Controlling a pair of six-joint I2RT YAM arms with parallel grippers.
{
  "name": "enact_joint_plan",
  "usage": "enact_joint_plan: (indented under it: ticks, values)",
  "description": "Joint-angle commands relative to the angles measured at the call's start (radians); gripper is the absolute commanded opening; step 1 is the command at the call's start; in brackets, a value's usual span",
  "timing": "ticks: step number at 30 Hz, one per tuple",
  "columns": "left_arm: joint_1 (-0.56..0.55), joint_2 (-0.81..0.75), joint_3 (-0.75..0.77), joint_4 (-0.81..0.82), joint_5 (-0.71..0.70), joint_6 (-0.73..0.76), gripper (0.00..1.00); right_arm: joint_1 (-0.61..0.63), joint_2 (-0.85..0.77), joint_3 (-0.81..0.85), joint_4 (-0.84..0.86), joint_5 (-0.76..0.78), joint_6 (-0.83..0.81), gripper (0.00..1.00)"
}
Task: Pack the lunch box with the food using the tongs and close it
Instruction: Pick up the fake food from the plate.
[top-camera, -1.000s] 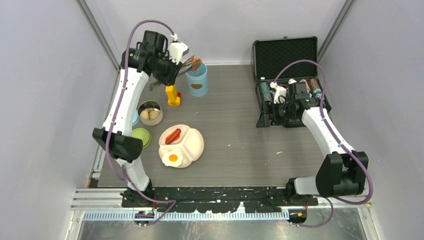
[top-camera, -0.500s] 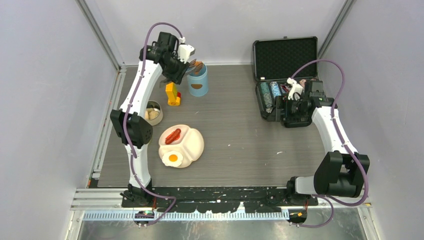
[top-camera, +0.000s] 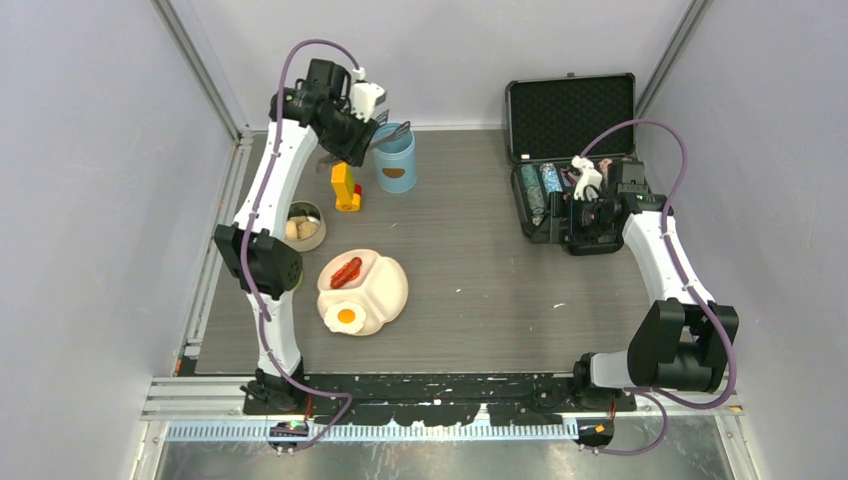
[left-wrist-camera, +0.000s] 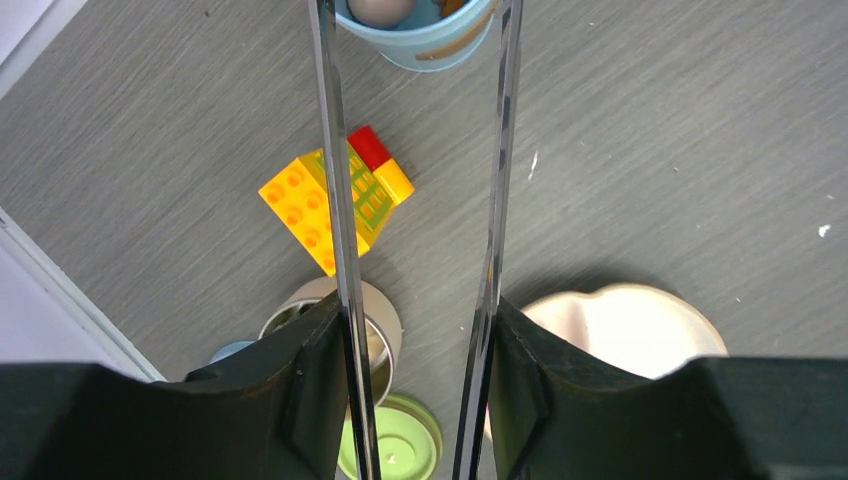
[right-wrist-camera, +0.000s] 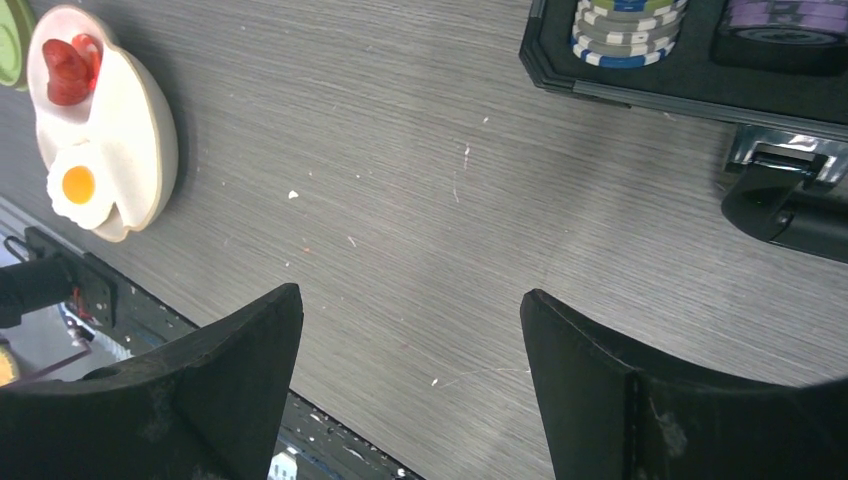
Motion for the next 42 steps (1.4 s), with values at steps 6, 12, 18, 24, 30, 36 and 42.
enact_joint_plan:
  ticks: [6, 12, 18, 24, 30, 36, 42]
  values:
    - [0.026, -0.327, -0.197, -0.109, 0.087, 0.046, 0.48, -0.001, -0.018, 0.04, -0.067, -0.057, -0.036, 0.85]
    - [0.044, -0.564, -0.449, -0.159, 0.065, 0.101, 0.46, 0.014, -0.052, 0.017, -0.089, -0.031, -0.054, 0.85]
    - [0.05, -0.755, -0.722, -0.224, 0.028, 0.142, 0.46, 0.048, -0.071, -0.008, -0.087, 0.004, -0.061, 0.85]
    - [0.05, -0.872, -0.904, -0.245, -0.058, 0.179, 0.46, 0.092, -0.073, -0.023, -0.074, 0.011, -0.043, 0.85]
    - [0.05, -0.924, -1.022, -0.226, -0.106, 0.207, 0.46, 0.113, -0.081, -0.018, -0.072, 0.023, -0.034, 0.85]
    - [0.05, -0.906, -1.082, -0.195, -0.13, 0.238, 0.46, 0.113, -0.081, -0.023, -0.083, 0.025, -0.046, 0.85]
    - [0.048, -0.852, -1.086, -0.137, -0.13, 0.236, 0.46, 0.113, -0.087, -0.02, -0.088, 0.033, -0.05, 0.85]
